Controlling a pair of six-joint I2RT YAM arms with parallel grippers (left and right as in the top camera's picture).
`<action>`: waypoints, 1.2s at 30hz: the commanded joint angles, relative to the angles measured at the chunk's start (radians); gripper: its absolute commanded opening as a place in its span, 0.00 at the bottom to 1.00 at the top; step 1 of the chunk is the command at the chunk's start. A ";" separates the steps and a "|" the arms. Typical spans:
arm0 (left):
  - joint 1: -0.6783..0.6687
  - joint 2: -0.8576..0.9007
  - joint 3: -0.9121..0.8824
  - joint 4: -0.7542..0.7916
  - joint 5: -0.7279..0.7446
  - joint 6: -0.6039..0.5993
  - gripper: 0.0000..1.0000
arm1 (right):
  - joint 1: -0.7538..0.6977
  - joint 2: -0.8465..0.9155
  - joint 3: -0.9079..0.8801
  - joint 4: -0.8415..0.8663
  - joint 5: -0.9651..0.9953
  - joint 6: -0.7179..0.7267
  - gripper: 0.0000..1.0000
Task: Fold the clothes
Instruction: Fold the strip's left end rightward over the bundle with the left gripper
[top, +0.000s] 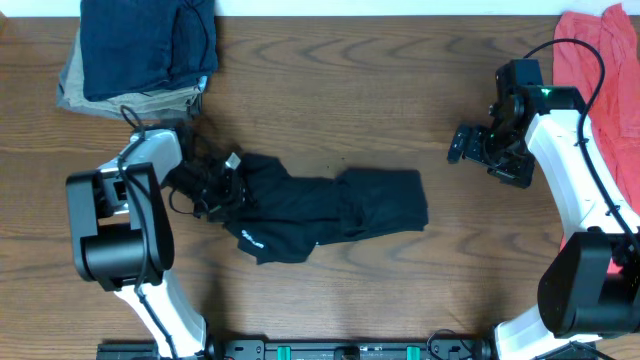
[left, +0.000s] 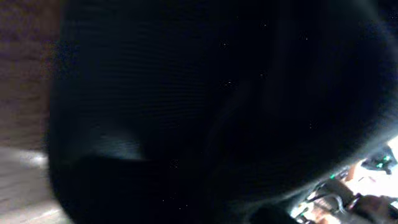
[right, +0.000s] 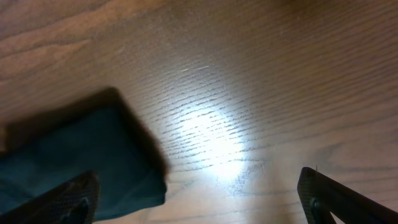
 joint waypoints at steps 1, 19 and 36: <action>-0.005 0.013 -0.010 -0.002 -0.008 0.011 0.11 | -0.004 -0.008 0.005 -0.001 0.008 -0.010 0.99; 0.039 -0.101 0.296 -0.294 -0.546 -0.404 0.06 | -0.004 -0.008 0.005 -0.001 0.009 -0.010 0.99; -0.230 -0.214 0.534 -0.492 -0.475 -0.405 0.06 | -0.004 -0.008 0.005 -0.001 0.009 -0.010 0.99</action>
